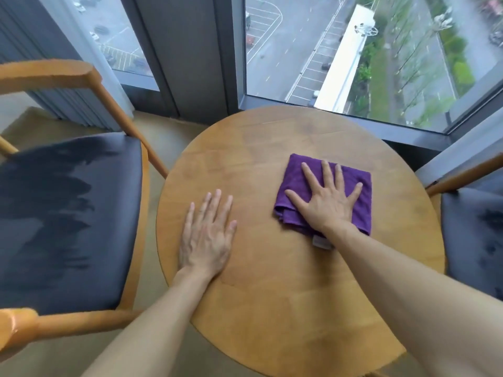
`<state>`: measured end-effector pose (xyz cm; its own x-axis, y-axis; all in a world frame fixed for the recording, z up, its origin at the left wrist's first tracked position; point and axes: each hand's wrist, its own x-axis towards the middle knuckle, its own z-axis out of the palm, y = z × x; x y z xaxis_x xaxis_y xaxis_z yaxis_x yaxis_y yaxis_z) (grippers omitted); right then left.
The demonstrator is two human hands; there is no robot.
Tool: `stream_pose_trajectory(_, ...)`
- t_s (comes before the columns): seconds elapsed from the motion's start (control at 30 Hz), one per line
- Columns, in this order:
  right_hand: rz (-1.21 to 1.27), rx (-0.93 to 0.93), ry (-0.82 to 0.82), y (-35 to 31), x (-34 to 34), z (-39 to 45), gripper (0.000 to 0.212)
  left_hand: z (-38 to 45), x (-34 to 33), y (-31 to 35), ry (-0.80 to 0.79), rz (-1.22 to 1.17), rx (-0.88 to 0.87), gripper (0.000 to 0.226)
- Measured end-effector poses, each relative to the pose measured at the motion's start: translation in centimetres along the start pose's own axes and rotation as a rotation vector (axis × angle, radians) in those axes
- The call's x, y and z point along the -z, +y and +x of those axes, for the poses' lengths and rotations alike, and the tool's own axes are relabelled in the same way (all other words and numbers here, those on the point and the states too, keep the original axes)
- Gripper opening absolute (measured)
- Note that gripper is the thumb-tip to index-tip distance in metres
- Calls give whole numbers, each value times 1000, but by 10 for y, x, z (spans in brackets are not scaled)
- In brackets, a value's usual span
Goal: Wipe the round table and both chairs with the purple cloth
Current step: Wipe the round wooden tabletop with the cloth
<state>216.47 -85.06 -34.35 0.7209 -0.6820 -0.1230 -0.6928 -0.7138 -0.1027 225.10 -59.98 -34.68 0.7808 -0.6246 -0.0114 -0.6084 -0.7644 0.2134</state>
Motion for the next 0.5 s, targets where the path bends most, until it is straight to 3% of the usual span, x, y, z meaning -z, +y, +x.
stream_pose_trajectory(0.13,18,-83,-25,-7,10,51,85,2,-5,-1,-12,-4,12,59)
stream_pose_trajectory(0.3,-23,222,10,-51,-3,20,81,2,-7,-1,-1,4,5,67)
stream_pose_trajectory(0.4,-38,310,71,-36,-10,-10,75,3,-8,-3,-11,6,6,66)
stream_pose_trajectory(0.5,-44,218,71,8,0,7,74,2,-8,-2,-20,16,2,65)
